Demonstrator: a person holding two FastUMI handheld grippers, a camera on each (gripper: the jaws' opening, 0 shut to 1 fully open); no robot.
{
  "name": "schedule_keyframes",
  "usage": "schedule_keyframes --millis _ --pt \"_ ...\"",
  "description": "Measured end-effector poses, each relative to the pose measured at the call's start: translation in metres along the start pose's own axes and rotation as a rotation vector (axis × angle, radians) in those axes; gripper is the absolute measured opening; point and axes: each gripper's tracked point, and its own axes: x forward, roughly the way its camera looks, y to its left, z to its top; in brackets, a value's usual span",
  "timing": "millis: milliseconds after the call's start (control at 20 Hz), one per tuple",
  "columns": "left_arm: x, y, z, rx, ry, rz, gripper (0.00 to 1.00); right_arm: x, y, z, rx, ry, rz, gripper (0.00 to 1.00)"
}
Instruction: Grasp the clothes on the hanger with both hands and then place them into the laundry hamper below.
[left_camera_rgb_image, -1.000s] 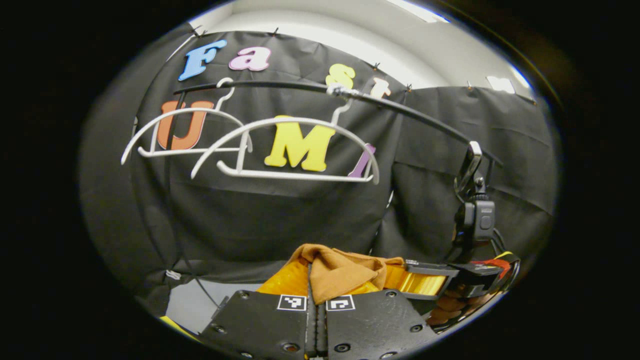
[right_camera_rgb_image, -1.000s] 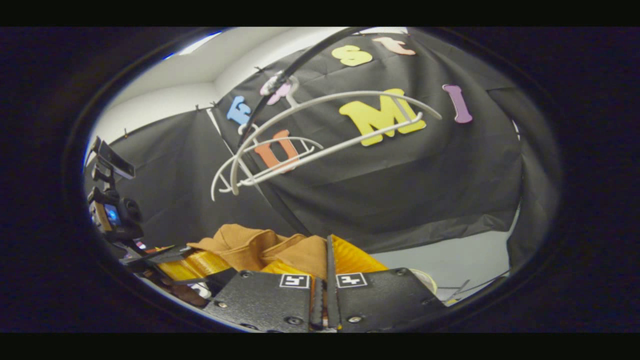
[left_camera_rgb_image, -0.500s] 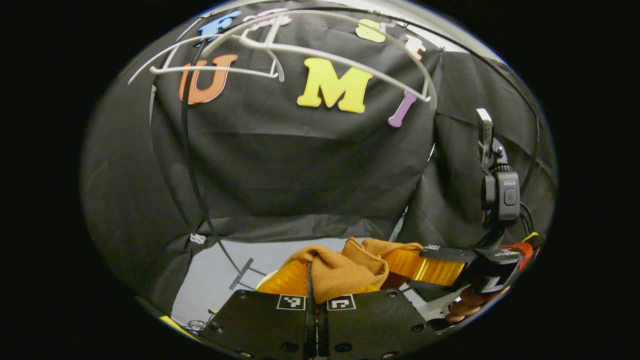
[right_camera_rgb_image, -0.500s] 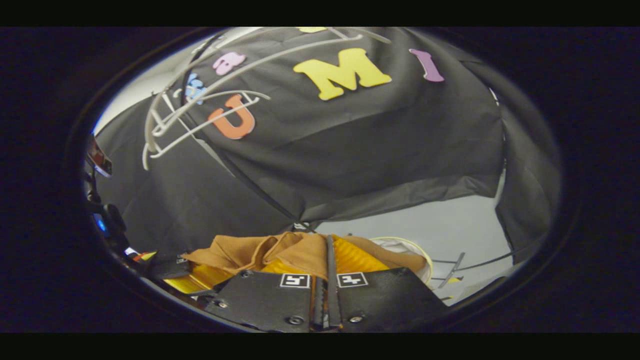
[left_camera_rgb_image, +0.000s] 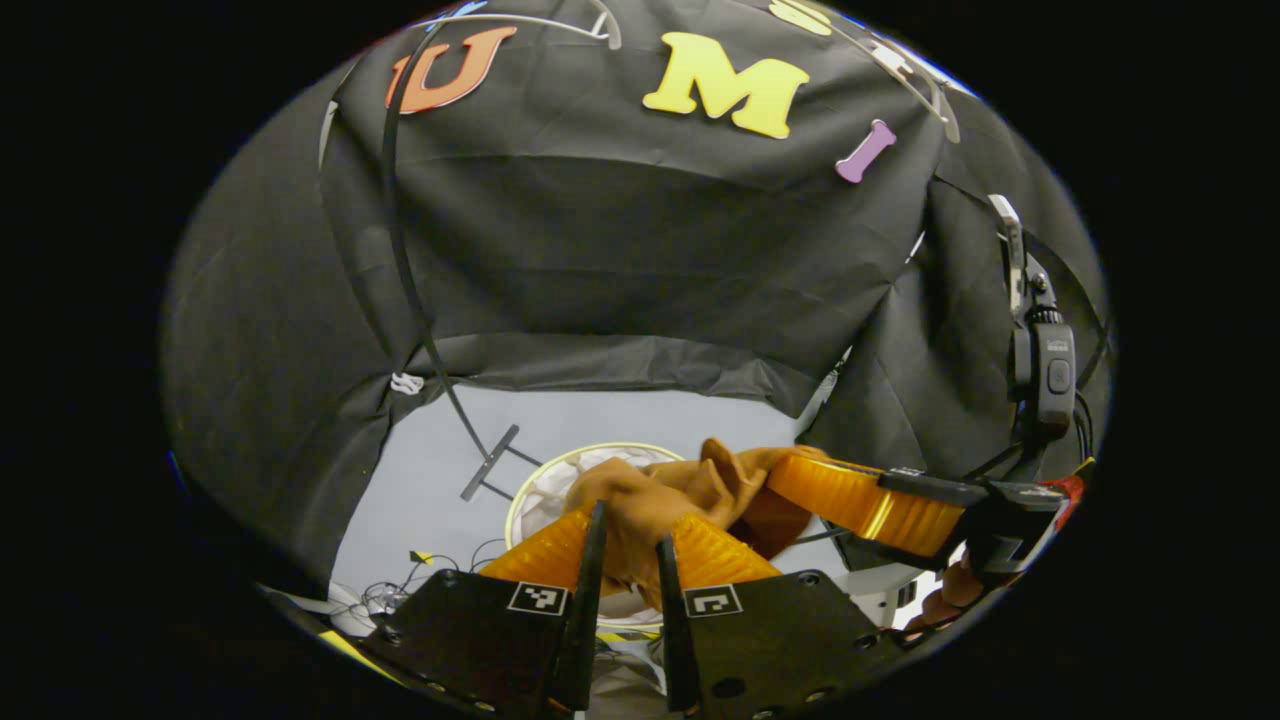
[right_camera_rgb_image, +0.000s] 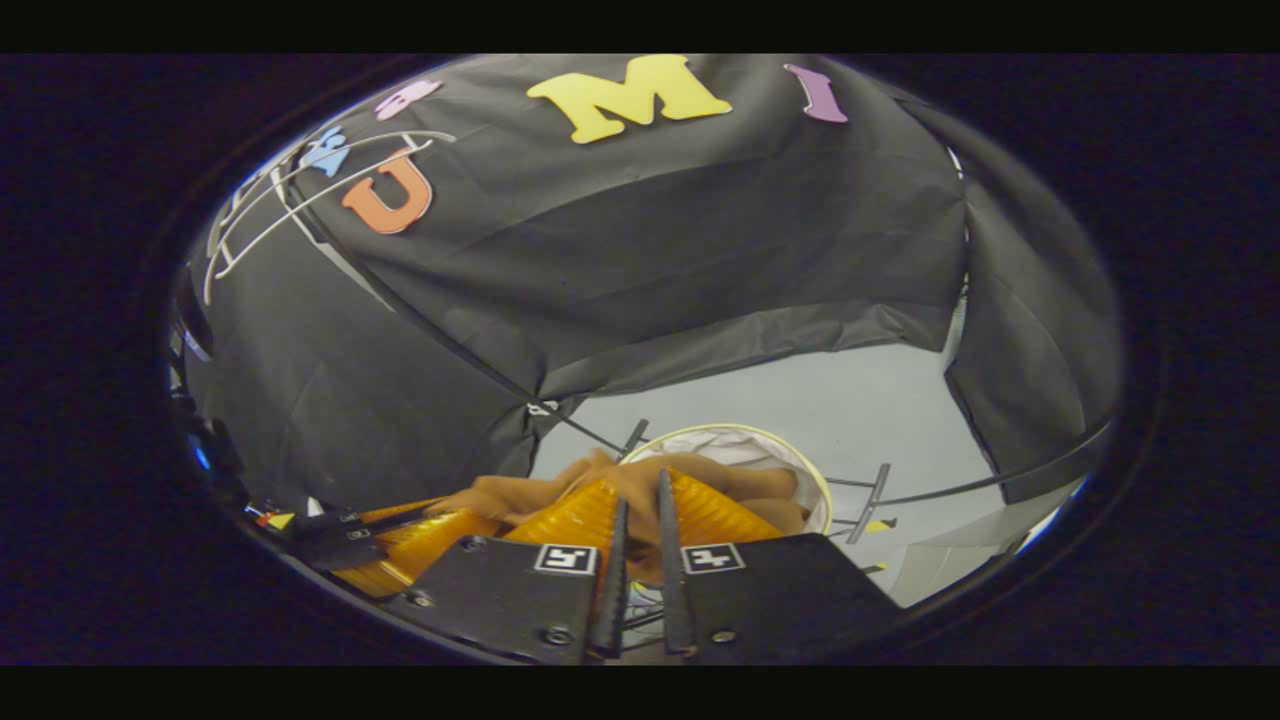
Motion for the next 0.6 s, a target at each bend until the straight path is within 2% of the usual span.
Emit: schedule_keyframes --millis 50,100,150,200,300,350,400,450,500,600 --pt "-0.002 0.004 0.003 0.002 -0.013 0.002 0.39 -0.005 0.002 0.002 0.002 -0.012 -0.002 0.25" --pt "0.001 0.008 0.002 0.003 -0.02 -0.002 0.39 -0.011 0.002 0.004 -0.004 -0.028 -0.012 0.31" --pt "0.002 0.011 0.001 0.005 -0.023 -0.007 0.32 -0.025 -0.003 0.006 -0.014 -0.049 -0.031 0.34" --pt "0.006 0.014 -0.001 0.006 -0.024 -0.01 0.47 -0.038 -0.008 0.009 -0.028 -0.072 -0.05 0.38" --pt "0.003 0.017 -0.008 0.004 -0.023 -0.011 0.39 -0.061 -0.017 0.009 -0.059 -0.115 -0.091 0.48" --pt "-0.005 0.014 -0.01 0.003 -0.016 -0.017 0.55 -0.067 -0.027 0.006 -0.071 -0.125 -0.118 0.49" --pt "-0.02 0.005 -0.007 0.0 -0.008 -0.019 0.58 -0.074 -0.034 0.004 -0.079 -0.136 -0.14 0.6" --pt "-0.027 0.001 -0.008 0.002 -0.006 -0.017 0.6 -0.082 -0.039 0.003 -0.078 -0.152 -0.162 0.63" --pt "-0.031 0.0 -0.006 0.008 -0.009 -0.01 0.66 -0.091 -0.04 0.007 -0.079 -0.172 -0.175 0.65" --pt "-0.043 0.001 0.0 0.03 -0.043 0.001 0.98 -0.114 -0.039 0.016 -0.092 -0.225 -0.188 0.65"
